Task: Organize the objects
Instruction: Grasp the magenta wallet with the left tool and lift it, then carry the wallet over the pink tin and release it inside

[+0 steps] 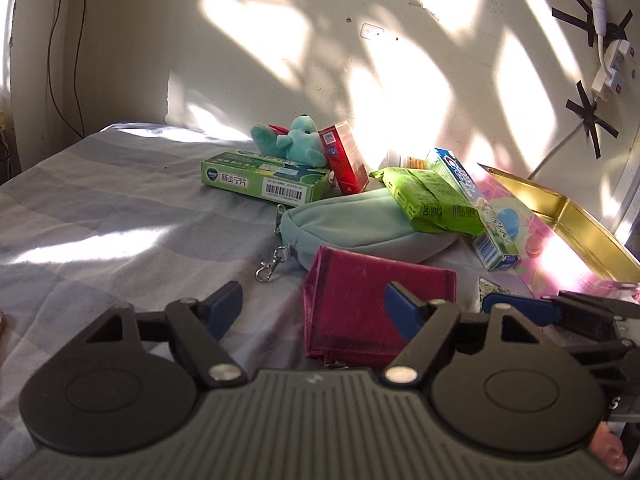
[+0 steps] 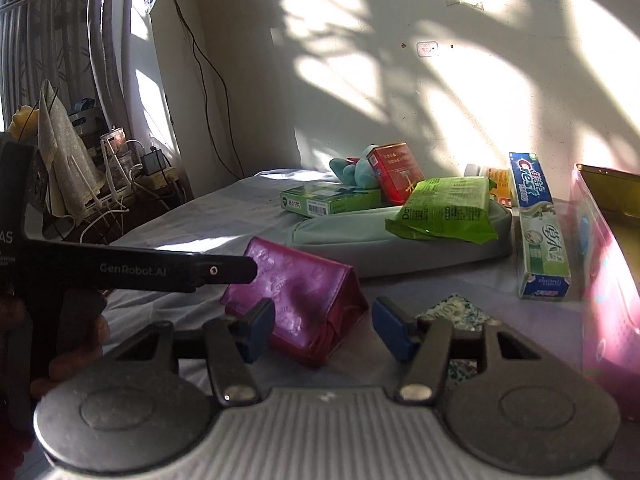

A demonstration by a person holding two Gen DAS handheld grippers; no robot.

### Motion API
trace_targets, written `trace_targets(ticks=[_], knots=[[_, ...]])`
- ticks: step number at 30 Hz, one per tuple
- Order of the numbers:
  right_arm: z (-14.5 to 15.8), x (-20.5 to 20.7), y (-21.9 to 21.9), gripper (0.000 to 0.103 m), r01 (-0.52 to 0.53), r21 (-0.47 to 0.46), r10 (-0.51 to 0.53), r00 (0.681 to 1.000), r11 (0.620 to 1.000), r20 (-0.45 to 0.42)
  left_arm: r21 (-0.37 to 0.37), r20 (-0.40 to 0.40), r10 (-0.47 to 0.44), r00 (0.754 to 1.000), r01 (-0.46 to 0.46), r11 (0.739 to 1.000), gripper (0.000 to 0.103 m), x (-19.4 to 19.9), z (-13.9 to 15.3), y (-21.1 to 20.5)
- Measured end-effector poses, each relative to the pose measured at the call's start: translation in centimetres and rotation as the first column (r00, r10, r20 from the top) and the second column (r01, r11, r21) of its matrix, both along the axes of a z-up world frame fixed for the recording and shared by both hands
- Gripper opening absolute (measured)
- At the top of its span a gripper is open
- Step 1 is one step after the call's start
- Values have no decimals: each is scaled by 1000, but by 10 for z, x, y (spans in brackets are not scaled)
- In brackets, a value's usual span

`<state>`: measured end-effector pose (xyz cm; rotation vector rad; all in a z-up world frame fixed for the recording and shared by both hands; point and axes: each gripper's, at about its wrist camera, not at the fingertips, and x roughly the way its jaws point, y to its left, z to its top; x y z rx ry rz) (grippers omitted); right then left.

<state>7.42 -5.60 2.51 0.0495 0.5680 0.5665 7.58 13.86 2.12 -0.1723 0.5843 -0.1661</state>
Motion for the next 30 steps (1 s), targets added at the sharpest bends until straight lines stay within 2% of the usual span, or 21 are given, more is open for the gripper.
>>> trace_targets(ticks=[2, 4, 5, 7, 10, 13, 18, 22, 26, 30], knots=[[-5, 9, 4, 47, -9, 6, 9, 1000, 1000, -27, -38, -24, -28, 999, 27, 999, 65, 7, -5, 1], [-12, 20, 7, 31, -18, 18, 20, 997, 1000, -80, -96, -40, -84, 996, 80, 992, 46, 11, -9, 0], [-15, 23, 6, 30, -34, 45, 38, 993, 998, -109, -100, -39, -86, 996, 82, 992, 46, 9, -9, -2], [-13, 22, 4, 26, -15, 53, 21, 994, 998, -108, -72, -17, -86, 996, 85, 994, 43, 3, -4, -7], [2, 5, -5, 26, -5, 40, 6, 1000, 999, -26, -102, 19, -105, 994, 106, 989, 42, -9, 10, -11], [21, -11, -19, 26, 19, 33, -21, 997, 999, 75, -85, 99, -134, 986, 142, 986, 42, -15, 34, -31], [46, -31, -64, 26, 160, 12, -158, 961, 987, 229, -47, 184, -256, 949, 269, 962, 42, -3, 63, -90], [52, -38, -124, 26, 310, 50, -312, 916, 950, 251, -11, 205, -378, 903, 388, 922, 42, 12, 71, -155], [50, -42, -178, 26, 441, 66, -442, 854, 895, 274, 20, 217, -470, 856, 477, 879, 42, 25, 68, -217], [35, -35, -217, 28, 518, 84, -522, 819, 851, 237, 19, 145, -502, 852, 505, 863, 42, 46, 50, -261]])
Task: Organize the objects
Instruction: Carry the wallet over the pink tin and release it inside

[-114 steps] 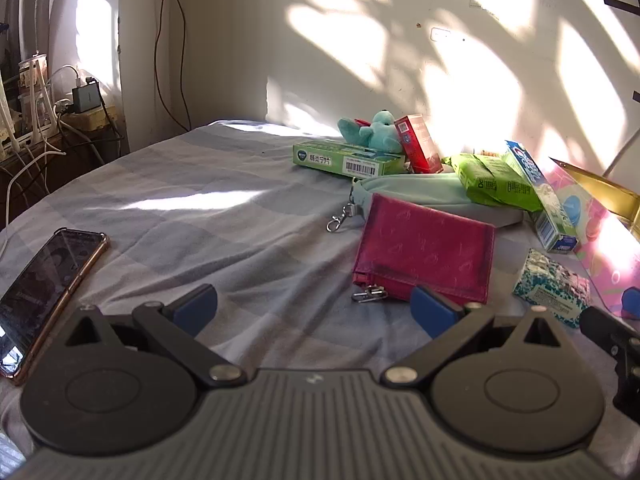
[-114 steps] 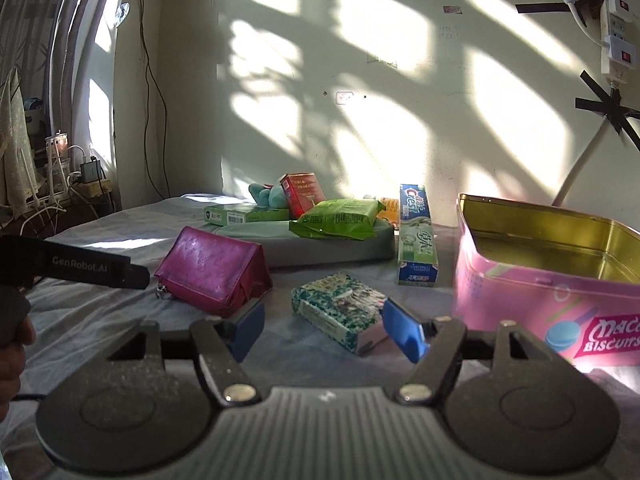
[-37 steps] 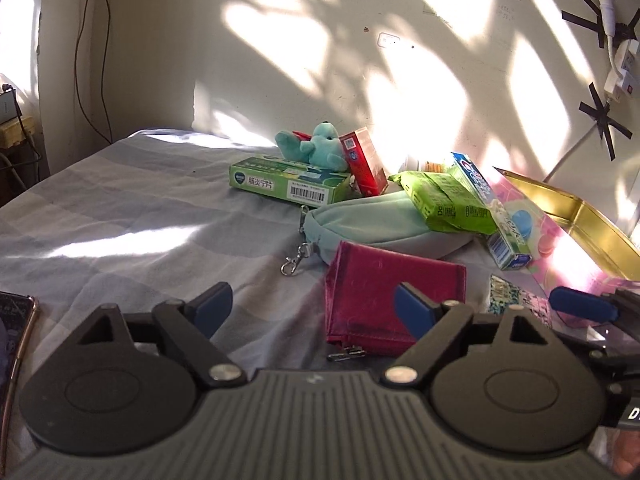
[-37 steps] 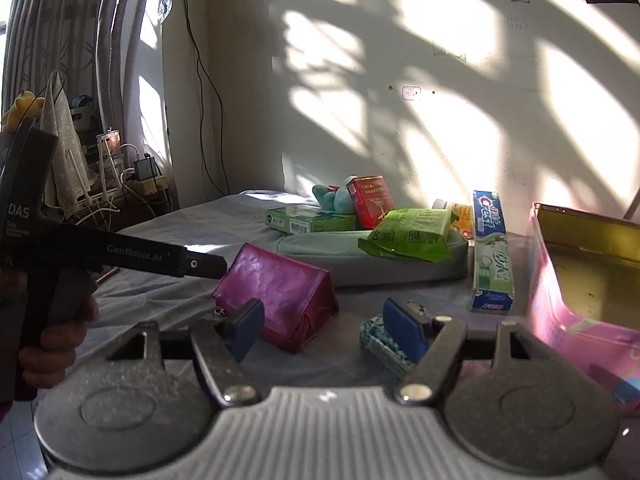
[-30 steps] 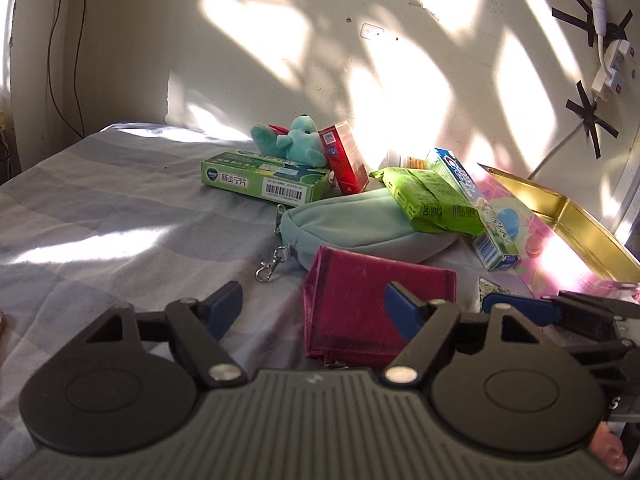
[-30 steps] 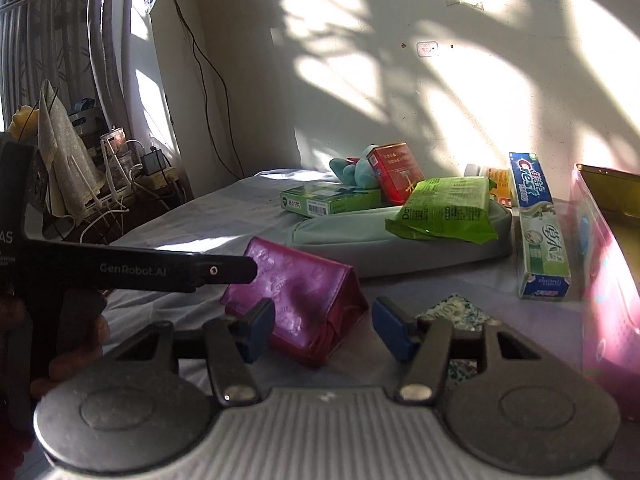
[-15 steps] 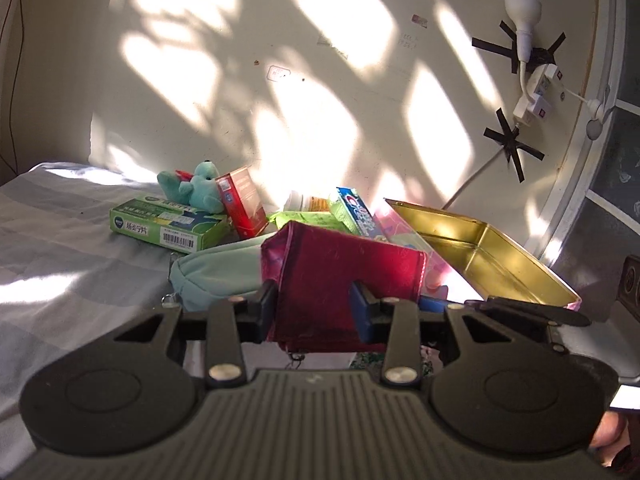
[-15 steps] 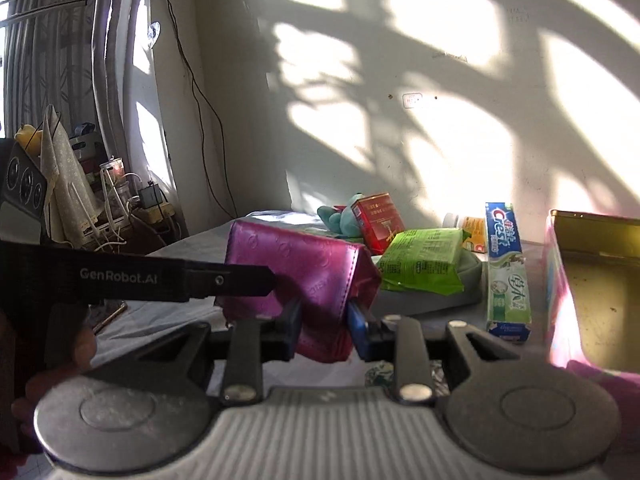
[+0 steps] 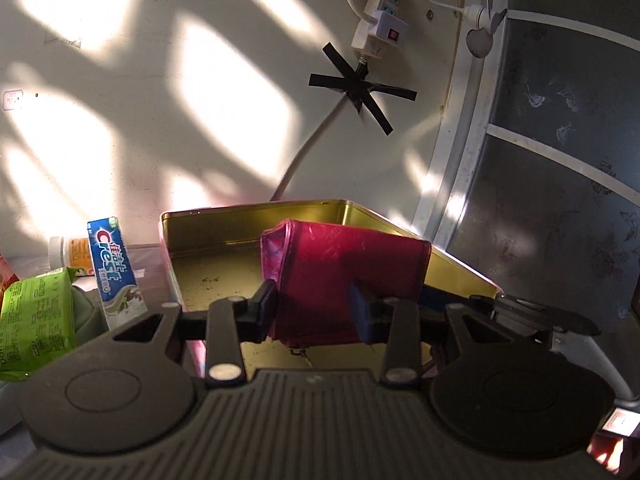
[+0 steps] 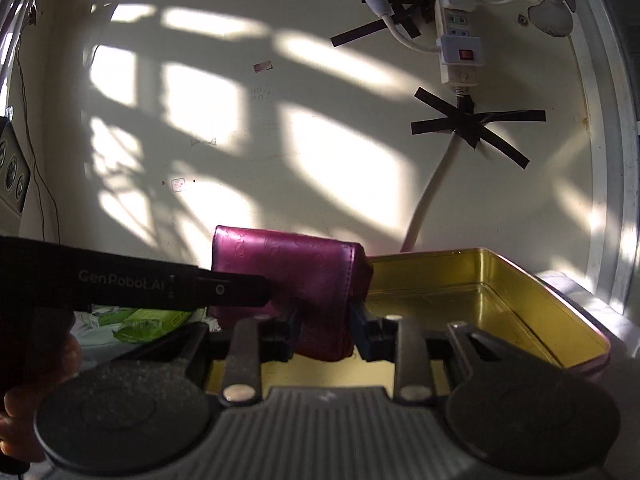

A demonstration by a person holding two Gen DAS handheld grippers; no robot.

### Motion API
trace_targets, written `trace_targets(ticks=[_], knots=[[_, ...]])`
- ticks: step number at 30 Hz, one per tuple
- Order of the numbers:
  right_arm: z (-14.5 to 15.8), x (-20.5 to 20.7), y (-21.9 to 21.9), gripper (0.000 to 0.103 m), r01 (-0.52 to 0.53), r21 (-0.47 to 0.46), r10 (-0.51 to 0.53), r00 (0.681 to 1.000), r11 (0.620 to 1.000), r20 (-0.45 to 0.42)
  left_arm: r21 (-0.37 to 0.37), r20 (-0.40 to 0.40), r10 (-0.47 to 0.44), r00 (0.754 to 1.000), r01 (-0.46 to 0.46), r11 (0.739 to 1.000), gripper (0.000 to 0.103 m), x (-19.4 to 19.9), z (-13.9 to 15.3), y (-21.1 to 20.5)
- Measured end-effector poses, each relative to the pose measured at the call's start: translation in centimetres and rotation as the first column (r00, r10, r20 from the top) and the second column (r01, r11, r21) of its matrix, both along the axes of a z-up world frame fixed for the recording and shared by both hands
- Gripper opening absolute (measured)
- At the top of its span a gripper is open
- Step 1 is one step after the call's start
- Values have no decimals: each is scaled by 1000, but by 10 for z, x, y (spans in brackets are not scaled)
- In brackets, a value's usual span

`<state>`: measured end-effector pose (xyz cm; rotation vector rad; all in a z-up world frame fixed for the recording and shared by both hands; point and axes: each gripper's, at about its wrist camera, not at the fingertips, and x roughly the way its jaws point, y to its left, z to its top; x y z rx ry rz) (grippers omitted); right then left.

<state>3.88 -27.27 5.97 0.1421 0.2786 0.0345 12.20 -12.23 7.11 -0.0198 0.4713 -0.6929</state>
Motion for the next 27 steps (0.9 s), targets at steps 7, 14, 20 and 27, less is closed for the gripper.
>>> trace_targets(ticks=[7, 14, 20, 27], knots=[[-28, 3, -27, 34, 68, 71, -68, 998, 995, -11, 79, -6, 62, 998, -61, 995, 46, 1, -8, -14], [-22, -11, -28, 35, 79, 76, -84, 995, 994, 54, 177, 11, 165, 986, -164, 970, 49, -14, -2, -7], [-13, -32, -15, 36, 86, 89, -93, 992, 992, 86, 238, 30, 214, 976, -215, 947, 53, -37, -3, 5], [-11, -66, 1, 38, 81, 112, -91, 992, 990, 87, 243, 50, 242, 969, -247, 938, 56, -58, -4, 22]])
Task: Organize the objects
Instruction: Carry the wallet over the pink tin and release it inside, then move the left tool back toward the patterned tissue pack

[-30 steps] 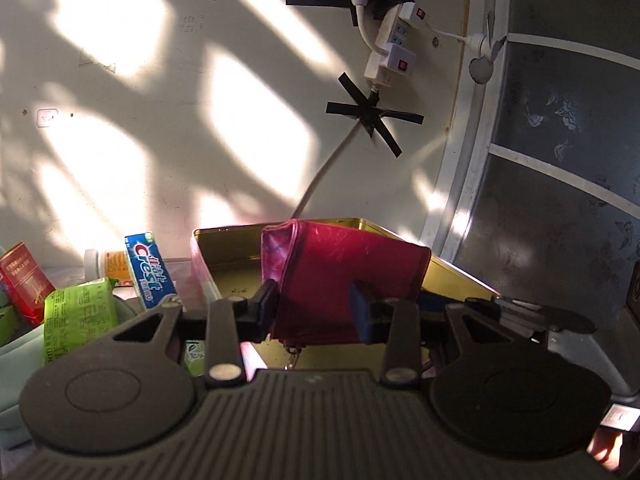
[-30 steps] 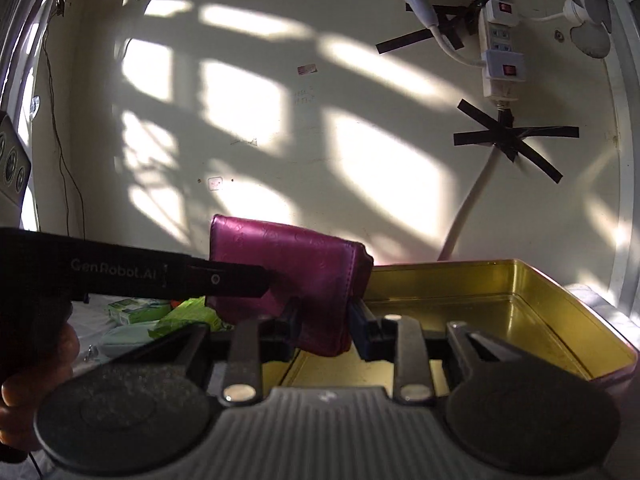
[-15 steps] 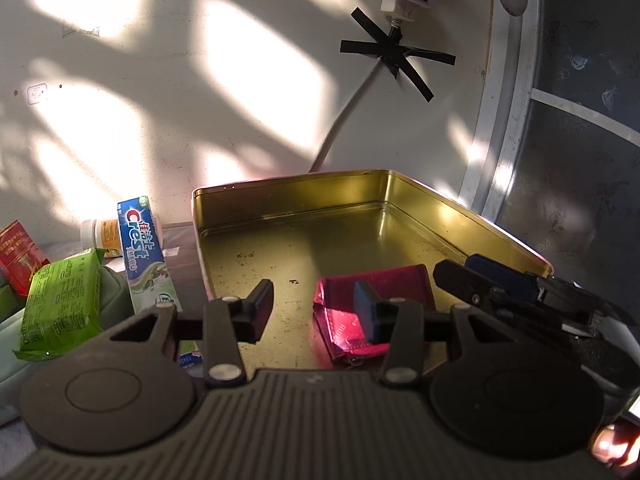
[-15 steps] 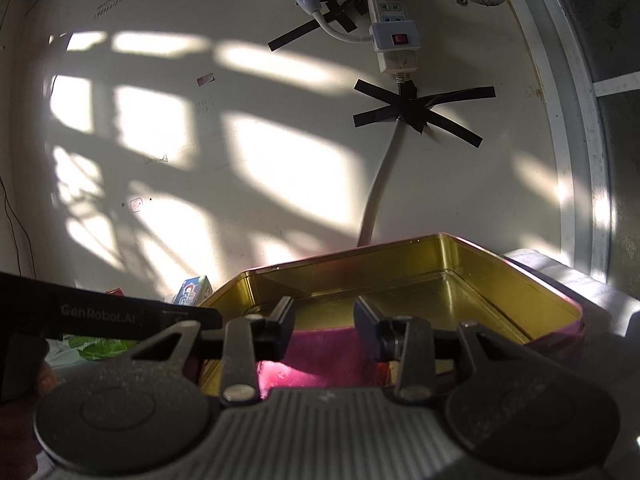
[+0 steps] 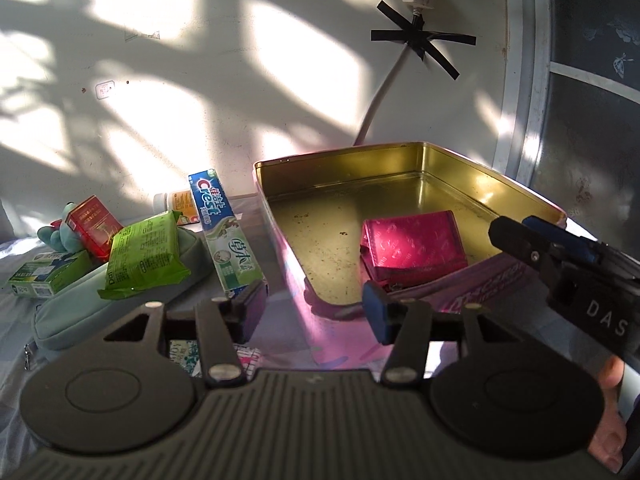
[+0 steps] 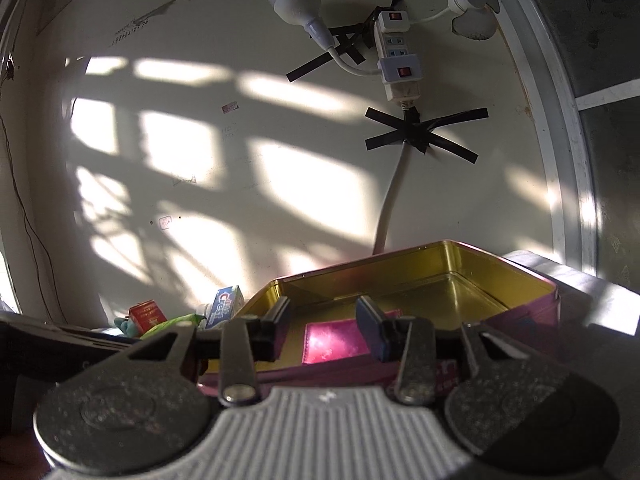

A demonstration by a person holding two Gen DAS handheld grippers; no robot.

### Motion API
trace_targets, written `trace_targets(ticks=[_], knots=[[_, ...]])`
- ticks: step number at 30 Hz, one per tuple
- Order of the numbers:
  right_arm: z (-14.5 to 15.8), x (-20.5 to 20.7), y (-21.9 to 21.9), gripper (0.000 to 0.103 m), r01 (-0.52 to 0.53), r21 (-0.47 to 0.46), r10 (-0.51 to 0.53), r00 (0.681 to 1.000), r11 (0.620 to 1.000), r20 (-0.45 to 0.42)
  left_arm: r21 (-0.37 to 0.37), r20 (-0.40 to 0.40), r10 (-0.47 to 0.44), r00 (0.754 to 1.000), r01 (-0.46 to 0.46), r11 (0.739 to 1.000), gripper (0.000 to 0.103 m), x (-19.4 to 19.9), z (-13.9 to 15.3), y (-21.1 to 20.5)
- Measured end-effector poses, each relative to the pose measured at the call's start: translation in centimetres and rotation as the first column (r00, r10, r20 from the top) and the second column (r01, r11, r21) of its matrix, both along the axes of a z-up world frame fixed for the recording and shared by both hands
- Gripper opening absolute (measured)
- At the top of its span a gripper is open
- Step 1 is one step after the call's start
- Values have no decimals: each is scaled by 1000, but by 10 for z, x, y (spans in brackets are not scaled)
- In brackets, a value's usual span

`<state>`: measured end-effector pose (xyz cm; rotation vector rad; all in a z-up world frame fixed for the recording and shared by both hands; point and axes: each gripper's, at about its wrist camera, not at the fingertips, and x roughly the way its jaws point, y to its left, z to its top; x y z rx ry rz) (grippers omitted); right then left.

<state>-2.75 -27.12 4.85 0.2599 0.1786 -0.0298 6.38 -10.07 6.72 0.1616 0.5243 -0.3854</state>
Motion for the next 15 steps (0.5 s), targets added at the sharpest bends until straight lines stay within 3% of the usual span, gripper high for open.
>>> trace_targets(ticks=[15], knots=[[-16, -11, 60, 40, -127, -60, 120, 987, 990, -108, 30, -30, 127, 991, -126, 992, 60, -15, -28, 56]])
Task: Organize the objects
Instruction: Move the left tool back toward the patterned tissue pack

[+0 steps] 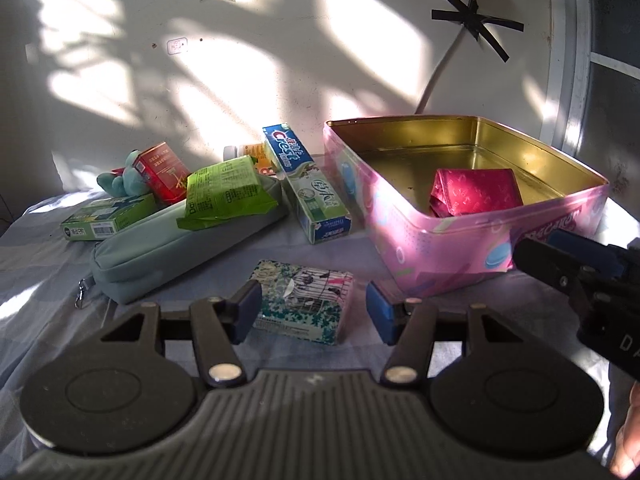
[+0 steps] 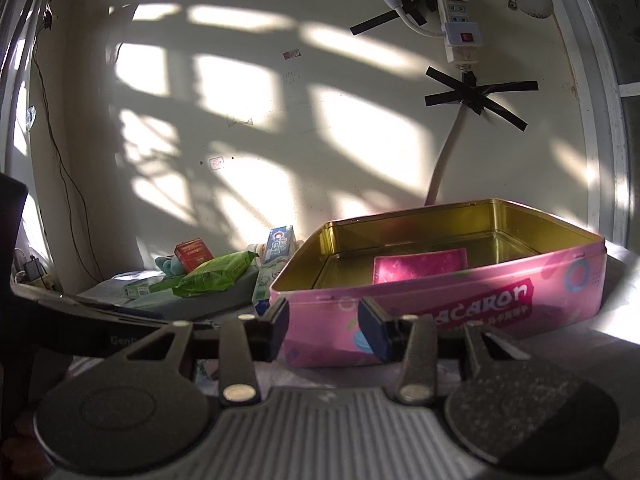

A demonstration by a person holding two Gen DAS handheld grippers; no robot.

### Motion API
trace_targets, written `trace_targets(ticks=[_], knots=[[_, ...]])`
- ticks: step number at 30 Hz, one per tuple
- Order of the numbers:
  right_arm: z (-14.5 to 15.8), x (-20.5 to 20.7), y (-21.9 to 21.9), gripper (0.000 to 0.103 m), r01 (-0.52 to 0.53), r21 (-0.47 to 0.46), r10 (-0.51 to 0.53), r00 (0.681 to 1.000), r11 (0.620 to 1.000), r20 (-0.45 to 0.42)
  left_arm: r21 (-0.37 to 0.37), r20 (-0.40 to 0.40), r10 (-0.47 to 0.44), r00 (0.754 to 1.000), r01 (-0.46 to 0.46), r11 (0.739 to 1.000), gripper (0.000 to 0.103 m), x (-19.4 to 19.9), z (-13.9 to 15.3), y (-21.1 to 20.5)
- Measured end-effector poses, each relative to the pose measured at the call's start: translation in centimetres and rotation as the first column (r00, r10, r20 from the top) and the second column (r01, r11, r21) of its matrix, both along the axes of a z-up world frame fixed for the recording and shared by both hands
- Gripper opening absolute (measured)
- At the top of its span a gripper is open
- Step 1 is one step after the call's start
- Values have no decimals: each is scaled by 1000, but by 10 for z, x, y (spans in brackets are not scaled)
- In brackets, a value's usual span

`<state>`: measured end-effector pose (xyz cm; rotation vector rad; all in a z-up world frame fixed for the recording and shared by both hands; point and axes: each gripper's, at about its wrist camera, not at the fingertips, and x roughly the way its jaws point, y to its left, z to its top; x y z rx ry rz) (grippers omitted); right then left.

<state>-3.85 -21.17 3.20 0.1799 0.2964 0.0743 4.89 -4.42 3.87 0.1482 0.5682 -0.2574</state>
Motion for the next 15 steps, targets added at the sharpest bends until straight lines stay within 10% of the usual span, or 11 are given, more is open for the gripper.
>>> trace_targets(ticks=[15], knots=[[-12, 7, 38, 41, -82, -66, 78, 995, 994, -66, -6, -25, 118, 993, -118, 993, 61, 7, -19, 51]])
